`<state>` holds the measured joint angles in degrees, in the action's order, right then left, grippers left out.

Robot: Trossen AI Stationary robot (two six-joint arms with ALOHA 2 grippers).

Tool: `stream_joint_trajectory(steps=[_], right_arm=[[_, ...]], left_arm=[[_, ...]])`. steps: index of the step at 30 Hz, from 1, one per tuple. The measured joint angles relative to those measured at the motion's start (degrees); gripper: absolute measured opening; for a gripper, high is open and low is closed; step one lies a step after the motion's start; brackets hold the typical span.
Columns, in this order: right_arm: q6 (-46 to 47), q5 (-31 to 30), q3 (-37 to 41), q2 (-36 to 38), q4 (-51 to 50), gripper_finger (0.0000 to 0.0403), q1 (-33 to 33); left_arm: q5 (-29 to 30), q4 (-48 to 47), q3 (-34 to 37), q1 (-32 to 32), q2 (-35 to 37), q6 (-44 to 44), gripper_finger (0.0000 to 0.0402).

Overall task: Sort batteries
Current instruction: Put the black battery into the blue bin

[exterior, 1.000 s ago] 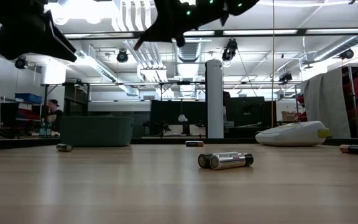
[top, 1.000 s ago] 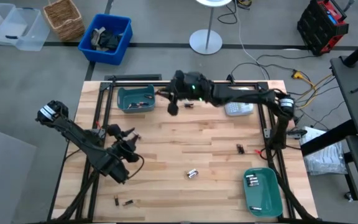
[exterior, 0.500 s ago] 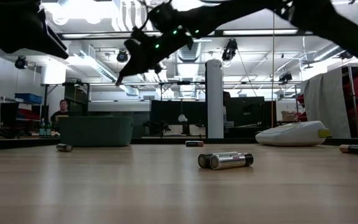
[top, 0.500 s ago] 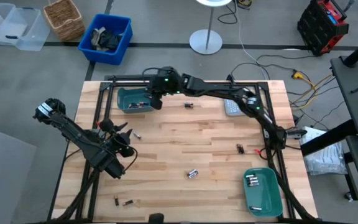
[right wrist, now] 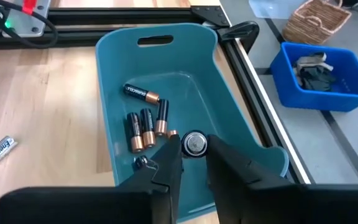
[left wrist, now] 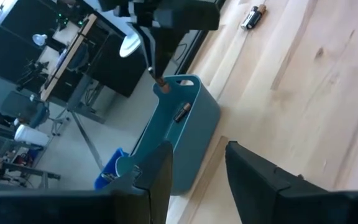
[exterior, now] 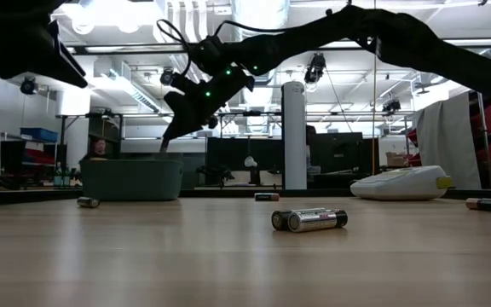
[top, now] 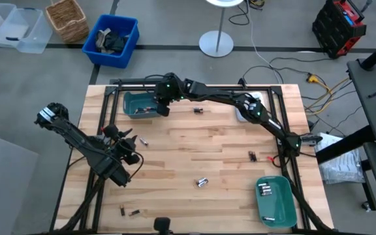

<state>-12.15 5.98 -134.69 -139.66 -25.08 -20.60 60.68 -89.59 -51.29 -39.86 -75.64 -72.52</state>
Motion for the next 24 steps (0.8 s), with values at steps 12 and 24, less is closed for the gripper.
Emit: stream_joint_trajectory(steps=[12,24], right_arm=[[-0.8,0.0,-0.2,0.4,0.1,0.0104,0.0],[-4.3,0.3,-0.3,11.1,-25.3,0.0107,1.5]], left_arm=[[4.5,0.6,2.8,0.0,-0.1,-1.9,0.0127],[8.7,2.9,2.7,0.0,0.0,0.2,0.0127]])
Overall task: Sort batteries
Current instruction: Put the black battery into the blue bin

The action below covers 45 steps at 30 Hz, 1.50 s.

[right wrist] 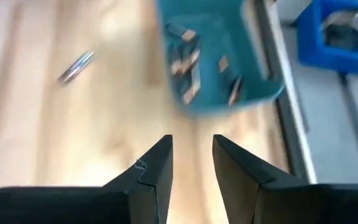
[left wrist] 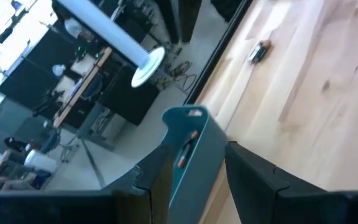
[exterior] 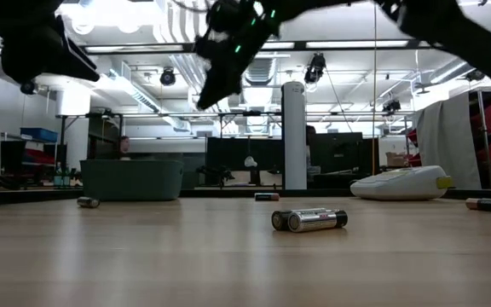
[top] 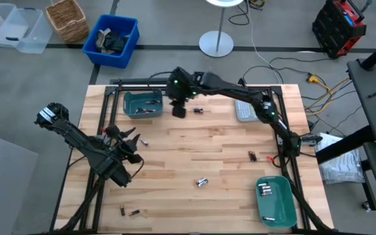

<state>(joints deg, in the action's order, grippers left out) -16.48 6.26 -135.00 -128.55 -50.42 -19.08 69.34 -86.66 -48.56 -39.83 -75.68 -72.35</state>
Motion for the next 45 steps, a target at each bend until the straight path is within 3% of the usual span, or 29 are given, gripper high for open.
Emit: stream_joint_trajectory(steps=[5,9,13,17,22,29,36,40,45], right_arm=[[0.5,0.2,0.3,8.2,-15.5,0.0086,3.7],[3.5,-0.1,2.1,15.0,-19.0,0.0067,8.2],[5.7,-1.0,8.0,22.0,-17.9,0.0053,13.7],[8.5,-9.0,17.1,30.0,-14.1,0.0048,19.5],[12.4,-15.2,30.2,39.0,-8.3,0.0047,24.8],[16.9,-17.4,45.7,49.1,-1.9,0.0047,27.9],[35.0,-24.9,55.1,55.5,-8.2,0.0047,27.9],[47.7,-25.6,58.8,57.2,-14.4,0.0047,28.0],[58.5,-25.6,62.0,57.7,-20.6,0.0047,27.9]], left_arm=[[1.1,7.0,-2.0,0.1,0.0,12.6,0.0127],[3.7,10.7,-4.8,0.2,0.0,20.4,0.0127],[3.5,12.1,-7.8,0.3,0.1,24.9,0.0127],[-0.8,16.3,-10.0,0.4,0.1,29.9,0.0127],[-6.9,31.3,-10.6,0.5,0.1,42.4,0.0127],[-15.4,46.7,-10.2,2.8,0.0,55.7,0.0127],[-21.2,49.8,-10.2,8.3,0.0,59.3,0.0127],[-24.8,51.1,-9.8,12.8,0.0,61.7,0.0127],[-24.9,51.0,-8.3,16.9,-0.1,63.4,0.0127]])
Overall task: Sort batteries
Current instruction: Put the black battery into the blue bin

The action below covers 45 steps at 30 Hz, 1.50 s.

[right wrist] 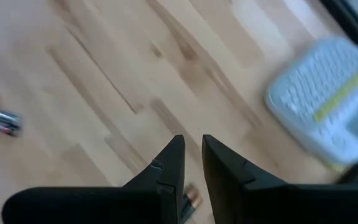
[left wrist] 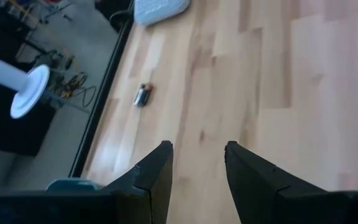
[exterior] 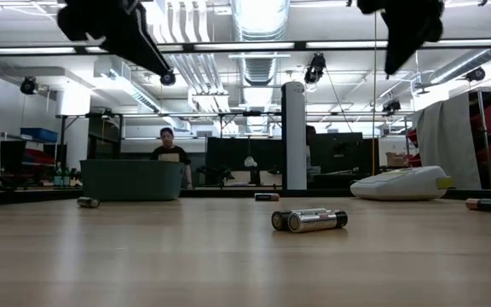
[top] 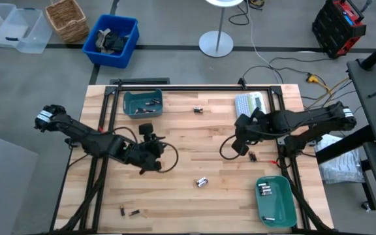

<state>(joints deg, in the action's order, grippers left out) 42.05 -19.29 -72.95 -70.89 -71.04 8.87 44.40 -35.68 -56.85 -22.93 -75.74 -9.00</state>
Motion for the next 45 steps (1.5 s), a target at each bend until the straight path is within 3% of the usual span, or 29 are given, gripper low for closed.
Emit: stream_joint_trajectory(steps=[4,10,20,32,45], right_arm=[[5.1,1.1,2.5,-0.8,-2.3,0.0047,0.0],[11.5,8.7,8.1,-2.3,-2.2,0.0055,0.0],[18.7,16.5,19.9,-2.3,-1.8,0.0122,-0.7],[20.0,17.8,25.8,-2.3,2.0,0.0183,-0.7],[19.5,17.8,31.4,-2.3,7.6,0.0174,-0.7]], left_arm=[[0.0,0.0,1.5,2.3,0.0,0.1,0.0127],[0.0,-3.8,4.3,3.3,0.0,-0.4,0.0127],[3.0,-12.0,4.3,3.3,2.0,-8.5,0.0127],[3.1,-12.1,4.3,3.3,2.1,-8.7,0.0127],[3.1,-12.1,4.3,3.3,2.1,-8.7,0.0127]])
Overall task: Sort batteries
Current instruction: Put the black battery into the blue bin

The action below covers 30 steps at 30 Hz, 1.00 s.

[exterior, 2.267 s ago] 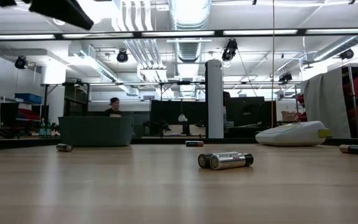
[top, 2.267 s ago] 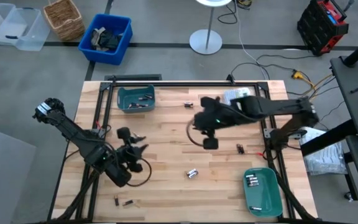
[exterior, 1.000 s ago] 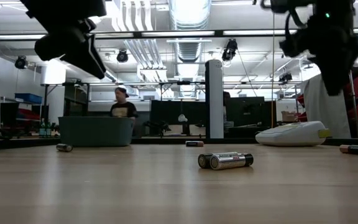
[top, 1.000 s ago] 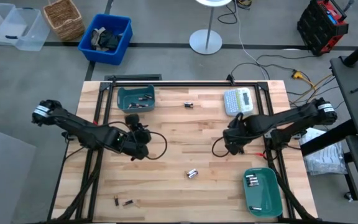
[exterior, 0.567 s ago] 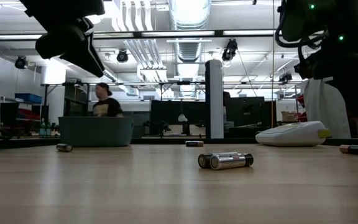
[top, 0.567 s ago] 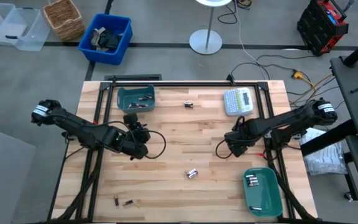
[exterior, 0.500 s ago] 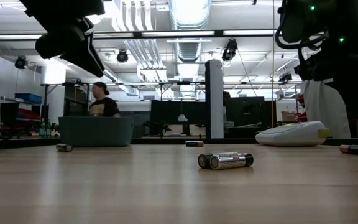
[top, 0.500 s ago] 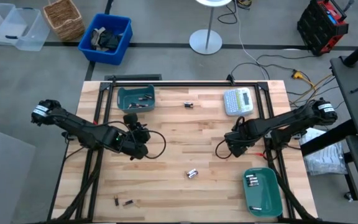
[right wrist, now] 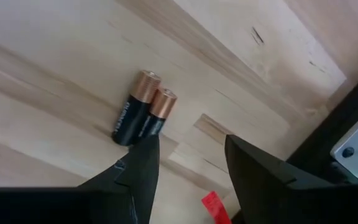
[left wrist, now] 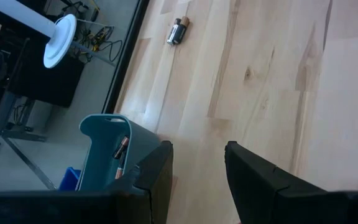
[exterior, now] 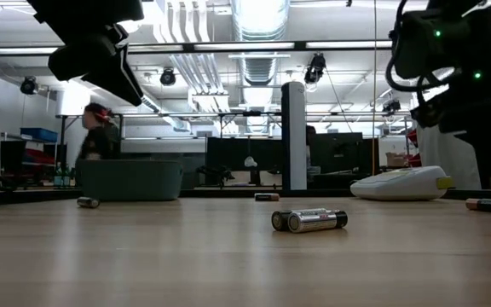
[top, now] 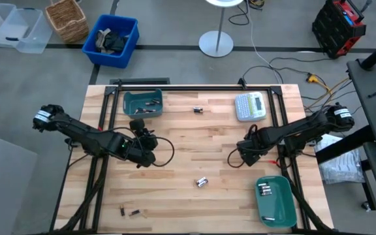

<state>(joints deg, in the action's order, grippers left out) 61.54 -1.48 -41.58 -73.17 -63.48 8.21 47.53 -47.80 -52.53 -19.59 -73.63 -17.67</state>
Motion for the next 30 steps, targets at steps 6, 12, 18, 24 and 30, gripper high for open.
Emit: stream_joint_trajectory(steps=[6,12,18,24,30], right_arm=[[0.4,0.0,1.9,0.0,1.6,0.0184,0.0],[0.1,0.0,2.6,0.0,5.0,0.018,0.0],[0.4,-0.1,3.4,0.0,5.6,0.018,0.0],[0.4,-0.1,4.5,0.0,5.9,0.0184,0.0],[0.7,-0.1,4.7,0.0,6.2,0.0179,0.0]], left_arm=[[0.0,0.0,0.0,0.0,0.0,0.0,0.0127],[0.0,0.0,0.0,0.0,0.0,0.0,0.0127],[0.0,0.0,0.0,0.0,0.0,0.0,0.0127],[0.0,0.0,0.0,0.0,0.0,0.0,0.0127],[0.0,0.1,0.0,0.0,0.0,0.0,0.0127]])
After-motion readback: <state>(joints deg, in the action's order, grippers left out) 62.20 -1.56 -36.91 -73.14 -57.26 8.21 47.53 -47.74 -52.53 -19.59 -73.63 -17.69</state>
